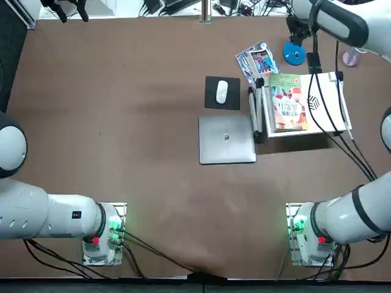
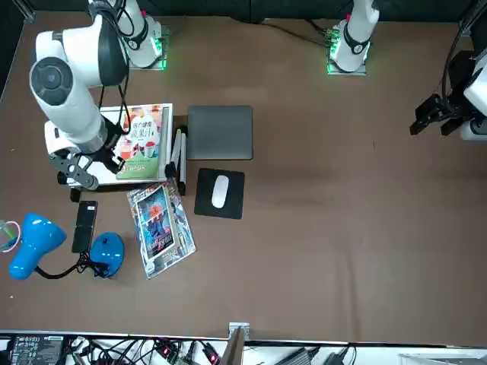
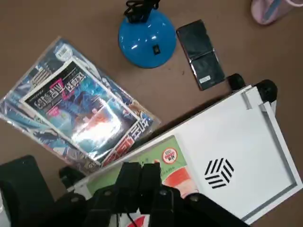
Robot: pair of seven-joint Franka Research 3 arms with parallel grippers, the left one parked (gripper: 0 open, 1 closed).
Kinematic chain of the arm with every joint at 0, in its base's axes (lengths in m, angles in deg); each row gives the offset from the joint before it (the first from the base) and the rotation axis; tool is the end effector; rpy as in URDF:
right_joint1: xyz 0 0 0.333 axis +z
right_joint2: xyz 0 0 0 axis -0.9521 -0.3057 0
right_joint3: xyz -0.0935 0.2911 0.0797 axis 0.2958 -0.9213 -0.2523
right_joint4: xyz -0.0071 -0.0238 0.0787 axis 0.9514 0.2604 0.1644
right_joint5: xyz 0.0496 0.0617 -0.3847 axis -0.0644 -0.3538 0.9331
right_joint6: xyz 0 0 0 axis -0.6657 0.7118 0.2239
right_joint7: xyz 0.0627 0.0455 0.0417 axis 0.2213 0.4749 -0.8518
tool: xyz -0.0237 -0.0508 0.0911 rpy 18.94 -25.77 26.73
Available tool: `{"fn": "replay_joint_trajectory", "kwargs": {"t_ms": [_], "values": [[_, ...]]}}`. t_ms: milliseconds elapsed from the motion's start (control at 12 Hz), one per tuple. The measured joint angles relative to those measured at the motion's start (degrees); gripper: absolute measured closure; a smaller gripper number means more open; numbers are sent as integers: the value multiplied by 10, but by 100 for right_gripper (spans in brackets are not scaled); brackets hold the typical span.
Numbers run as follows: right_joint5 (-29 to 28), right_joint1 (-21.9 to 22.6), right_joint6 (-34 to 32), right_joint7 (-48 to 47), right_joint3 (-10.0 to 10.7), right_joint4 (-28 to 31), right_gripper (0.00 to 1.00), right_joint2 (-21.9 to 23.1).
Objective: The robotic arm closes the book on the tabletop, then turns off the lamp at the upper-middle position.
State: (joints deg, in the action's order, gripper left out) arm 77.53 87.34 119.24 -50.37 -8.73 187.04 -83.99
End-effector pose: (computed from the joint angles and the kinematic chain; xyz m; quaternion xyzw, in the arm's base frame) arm 0.5869 0.1316 0.4715 0.9732 -0.2062 0.0249 0.0989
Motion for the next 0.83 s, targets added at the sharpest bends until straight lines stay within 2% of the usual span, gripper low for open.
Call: {"fn": "replay_joint_trajectory", "kwargs": {"t_ms": [167, 250, 833], "values": [[24, 10, 2, -42, -4, -18, 98, -18], [38, 19, 1, -73, -5, -49, 98, -50], [109, 20, 4, -85, -4, -129, 98, -161]]}}
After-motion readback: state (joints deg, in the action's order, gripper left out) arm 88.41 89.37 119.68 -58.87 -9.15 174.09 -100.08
